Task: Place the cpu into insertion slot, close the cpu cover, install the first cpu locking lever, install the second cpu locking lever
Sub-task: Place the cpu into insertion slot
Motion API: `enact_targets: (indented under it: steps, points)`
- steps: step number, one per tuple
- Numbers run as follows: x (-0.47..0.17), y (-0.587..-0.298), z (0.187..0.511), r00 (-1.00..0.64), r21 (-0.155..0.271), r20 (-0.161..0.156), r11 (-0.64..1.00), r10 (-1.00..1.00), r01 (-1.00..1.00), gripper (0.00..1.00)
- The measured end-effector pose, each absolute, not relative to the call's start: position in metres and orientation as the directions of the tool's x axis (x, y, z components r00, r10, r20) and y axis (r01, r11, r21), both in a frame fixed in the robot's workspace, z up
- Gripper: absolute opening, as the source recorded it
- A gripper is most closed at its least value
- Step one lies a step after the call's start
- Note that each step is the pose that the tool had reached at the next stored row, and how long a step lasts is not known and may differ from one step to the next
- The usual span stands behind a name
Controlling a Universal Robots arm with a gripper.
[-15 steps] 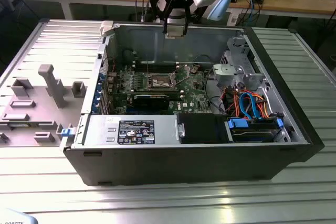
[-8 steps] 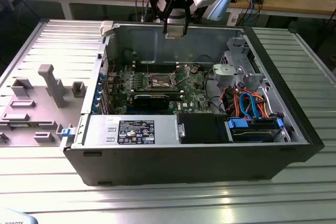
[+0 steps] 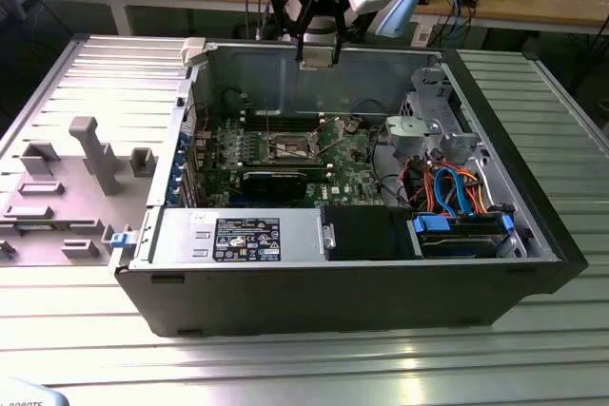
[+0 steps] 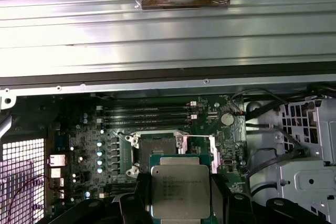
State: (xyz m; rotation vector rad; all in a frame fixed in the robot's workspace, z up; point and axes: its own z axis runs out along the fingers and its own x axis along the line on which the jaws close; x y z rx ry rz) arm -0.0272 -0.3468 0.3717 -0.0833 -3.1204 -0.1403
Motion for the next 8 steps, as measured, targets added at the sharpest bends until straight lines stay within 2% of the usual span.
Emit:
enact_targets:
  steps: [8]
  points:
    - [-0.0273, -0.3468, 0.3716, -0.997, 0.089, 0.019, 0.993, 0.070, 0.071, 0.54]
